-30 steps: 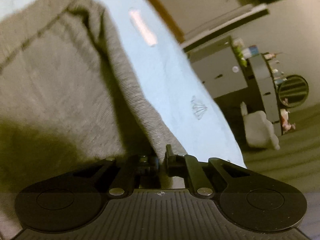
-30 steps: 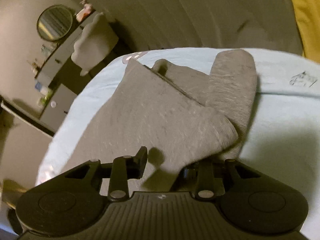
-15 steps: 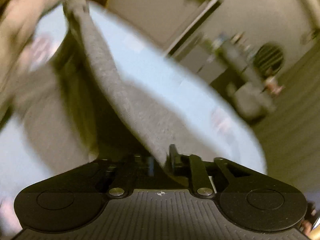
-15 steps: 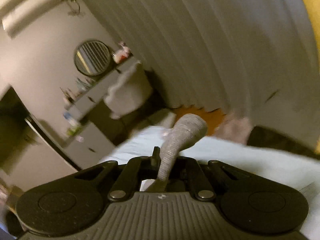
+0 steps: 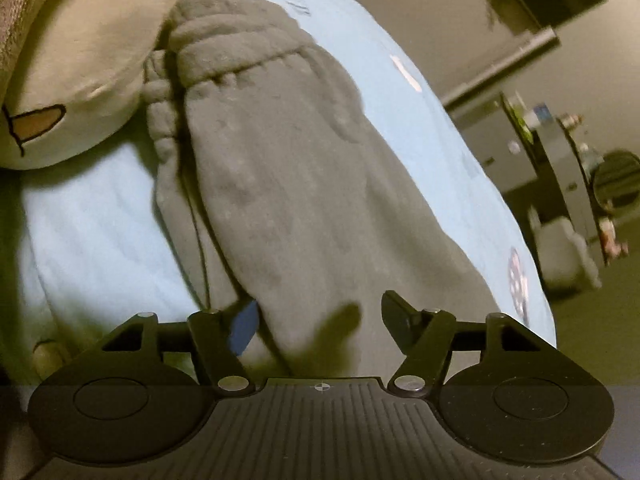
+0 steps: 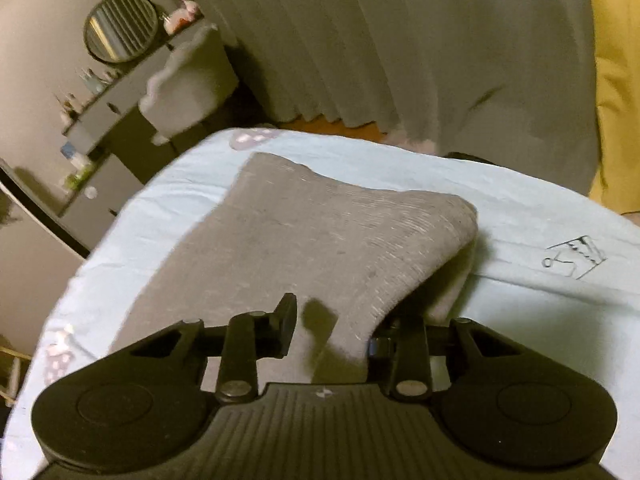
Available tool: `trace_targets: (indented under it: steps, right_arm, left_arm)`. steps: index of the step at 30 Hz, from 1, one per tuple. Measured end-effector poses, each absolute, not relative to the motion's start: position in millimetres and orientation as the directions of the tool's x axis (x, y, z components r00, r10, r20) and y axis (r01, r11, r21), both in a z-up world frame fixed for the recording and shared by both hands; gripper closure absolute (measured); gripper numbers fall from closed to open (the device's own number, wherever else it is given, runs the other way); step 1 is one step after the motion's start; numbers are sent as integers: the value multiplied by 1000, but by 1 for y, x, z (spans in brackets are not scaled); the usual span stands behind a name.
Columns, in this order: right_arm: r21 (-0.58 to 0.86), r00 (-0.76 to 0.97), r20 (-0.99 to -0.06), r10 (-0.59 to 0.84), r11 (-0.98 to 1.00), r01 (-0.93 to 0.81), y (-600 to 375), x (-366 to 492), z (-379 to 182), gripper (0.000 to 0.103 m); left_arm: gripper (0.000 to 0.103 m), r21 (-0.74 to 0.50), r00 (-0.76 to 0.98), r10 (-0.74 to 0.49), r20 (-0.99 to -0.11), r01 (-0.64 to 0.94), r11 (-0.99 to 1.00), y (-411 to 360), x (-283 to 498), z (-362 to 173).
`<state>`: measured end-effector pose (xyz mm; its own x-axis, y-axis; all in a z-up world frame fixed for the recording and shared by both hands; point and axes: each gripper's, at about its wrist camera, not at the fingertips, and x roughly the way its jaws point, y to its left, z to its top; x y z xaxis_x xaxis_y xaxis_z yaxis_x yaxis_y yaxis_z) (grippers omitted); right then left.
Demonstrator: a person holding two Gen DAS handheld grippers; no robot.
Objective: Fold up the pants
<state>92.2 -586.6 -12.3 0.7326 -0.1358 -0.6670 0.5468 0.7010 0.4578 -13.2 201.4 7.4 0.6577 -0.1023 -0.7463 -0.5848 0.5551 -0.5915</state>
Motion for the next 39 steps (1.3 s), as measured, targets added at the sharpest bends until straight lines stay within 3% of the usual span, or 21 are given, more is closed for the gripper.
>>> trace_targets:
  steps: [1, 3, 7, 10, 13, 14, 16, 18, 22, 24, 27, 30, 33, 37, 38, 39]
  right_arm:
    - [458, 732, -669, -127, 706, 541, -586, 94, -14, 95]
    - [433, 720, -680, -137, 718, 545, -585, 96, -13, 96]
    - [371, 717, -674, -178, 757, 537, -581, 97, 0, 98]
    - [373, 780, -600, -176, 801, 468, -579, 94, 23, 98]
    - [354, 818, -544, -186, 833, 425, -581, 89, 37, 98]
    - [329, 812, -545, -210, 837, 438, -582, 88, 36, 98]
    - [172, 712, -609, -351, 818, 550, -582, 90, 27, 75]
    - [105, 652, -627, -426, 783, 613, -585, 83, 18, 74]
    - [291, 670, -656, -348, 703, 649, -605, 53, 4, 58]
    - [372, 687, -673, -275, 676, 636, -612, 43, -5, 56]
    - [450, 700, -686, -200, 639, 624, -617, 42, -15, 56]
    - [522, 716, -683, -145, 588, 618, -619, 46, -29, 55]
    - [532, 704, -698, -131, 562, 633, -619, 57, -39, 51]
    - [536, 710, -692, -128, 567, 626, -616, 66, -43, 52]
    - [544, 717, -687, -120, 570, 616, -616, 68, -43, 53]
    - [549, 723, -681, -117, 572, 610, -616, 68, -44, 63]
  left_arm:
    - [35, -588, 653, -103, -750, -588, 556, 205, -11, 4]
    - [53, -557, 625, -93, -775, -606, 568, 201, 0, 0]
    - [80, -486, 611, -45, -790, -580, 653, 191, 5, 15]
    - [81, -431, 594, -15, -804, -566, 702, 183, 3, 29]
    - [74, -409, 600, 0, -800, -545, 732, 173, -5, 43]
    - [67, -392, 604, 13, -797, -533, 750, 167, -9, 49]
    - [59, -365, 622, 33, -782, -502, 784, 152, -12, 59]
    - [49, -346, 640, 34, -768, -460, 818, 136, -16, 68]
    - [38, -344, 685, -30, -728, -326, 881, 98, -13, 83]
    - [24, -329, 700, -69, -711, -245, 912, 76, -5, 84]
    - [23, -296, 694, -104, -712, -163, 941, 44, 10, 74]
    - [24, -356, 660, -194, -726, -119, 927, 26, 29, 50]
    - [23, -411, 657, -230, -718, -134, 902, 17, 32, 29]
    - [23, -401, 583, -231, -779, -180, 898, 22, 35, 9]
    - [23, -403, 590, -217, -777, -202, 893, 28, 35, 8]
    - [23, -406, 595, -205, -778, -226, 885, 33, 33, 6]
